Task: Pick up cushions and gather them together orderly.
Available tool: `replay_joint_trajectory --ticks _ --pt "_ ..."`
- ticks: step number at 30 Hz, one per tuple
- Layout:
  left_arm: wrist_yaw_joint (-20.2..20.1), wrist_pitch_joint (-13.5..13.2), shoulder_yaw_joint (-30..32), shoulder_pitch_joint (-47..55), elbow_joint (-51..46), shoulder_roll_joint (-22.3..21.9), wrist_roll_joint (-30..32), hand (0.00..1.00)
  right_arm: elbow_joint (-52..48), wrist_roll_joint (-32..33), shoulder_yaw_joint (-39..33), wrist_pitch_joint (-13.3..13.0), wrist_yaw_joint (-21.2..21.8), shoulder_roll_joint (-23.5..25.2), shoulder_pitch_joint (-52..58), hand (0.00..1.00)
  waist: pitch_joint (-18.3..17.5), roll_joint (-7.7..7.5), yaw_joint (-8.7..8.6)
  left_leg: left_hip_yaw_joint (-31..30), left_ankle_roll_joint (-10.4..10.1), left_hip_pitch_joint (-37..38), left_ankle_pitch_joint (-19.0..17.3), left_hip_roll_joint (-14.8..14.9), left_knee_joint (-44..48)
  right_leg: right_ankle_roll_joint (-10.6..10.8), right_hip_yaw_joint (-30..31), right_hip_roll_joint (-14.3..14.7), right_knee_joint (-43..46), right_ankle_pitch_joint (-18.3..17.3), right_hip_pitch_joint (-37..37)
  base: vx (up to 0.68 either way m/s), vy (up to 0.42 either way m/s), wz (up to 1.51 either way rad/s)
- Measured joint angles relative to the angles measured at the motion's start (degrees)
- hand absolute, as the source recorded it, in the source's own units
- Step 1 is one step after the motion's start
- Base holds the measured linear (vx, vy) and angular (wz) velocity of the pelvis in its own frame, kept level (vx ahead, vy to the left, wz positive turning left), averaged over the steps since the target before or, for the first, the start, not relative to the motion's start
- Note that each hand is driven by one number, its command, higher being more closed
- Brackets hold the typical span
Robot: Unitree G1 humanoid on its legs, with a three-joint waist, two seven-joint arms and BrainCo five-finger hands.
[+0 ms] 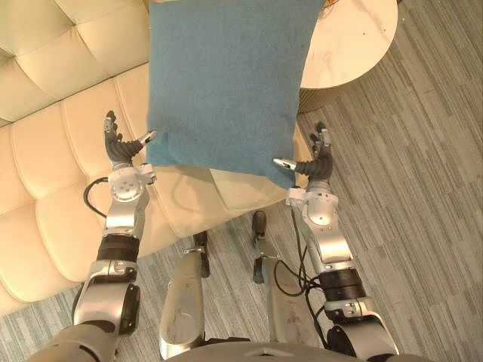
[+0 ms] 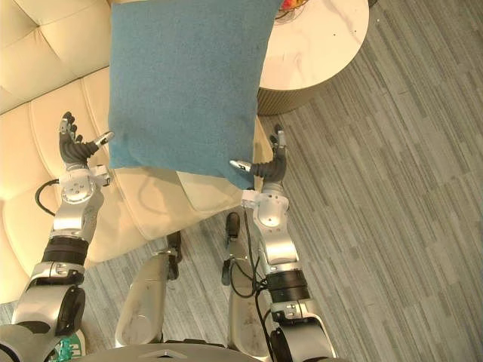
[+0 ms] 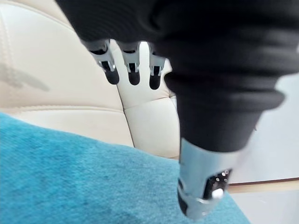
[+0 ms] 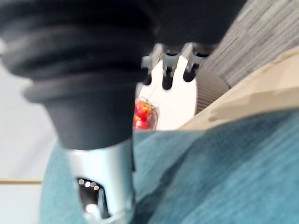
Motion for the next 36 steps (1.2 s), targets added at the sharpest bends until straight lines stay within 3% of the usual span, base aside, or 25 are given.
replay_joint_trajectory --ticks 8,19,29,36 --pt "-0.14 0.04 1.54 2.84 0.74 -0.93 0.12 0.0 -2.57 -0.22 -0.57 -0.54 0.01 1.55 3.36 0.0 0.14 -0.06 -0.19 -0.11 0.02 0.82 -0.89 0.02 0.25 -0.32 0.04 0.05 0.4 -1.12 1.23 -0.02 -0.038 0.01" --pt "-2.26 1.85 2.1 0.53 9.61 -2.06 0.17 0.0 -4.77 -0.67 -2.11 -0.57 -0.02 2.27 4.76 0.0 2.33 -0.1 -0.78 -0.29 0.08 -2.2 -0.93 0.46 2.17 0.23 -0.08 0.33 0.93 -0.76 -1.49 0.01 -0.024 0.0" --pt "-3.25 2.42 2.05 -5.38 13.78 -2.04 1.26 0.0 -4.01 -0.82 -1.46 -0.19 0.04 2.21 -0.63 0.0 4.01 -0.32 -1.1 -1.37 0.07 -6.54 -0.88 0.58 3.13 0.21 -0.41 0.46 2.22 -0.76 -5.7 0.0 -0.044 0.02" --pt "-3.78 2.68 -2.09 -12.43 14.81 -0.84 1.78 0.0 1.33 -1.16 0.67 1.24 0.21 1.89 -11.02 0.0 4.99 -0.51 -1.4 -2.53 -0.37 -10.12 0.33 0.54 2.95 -0.02 -1.38 0.48 2.58 -0.57 -8.93 0.01 -0.051 0.07"
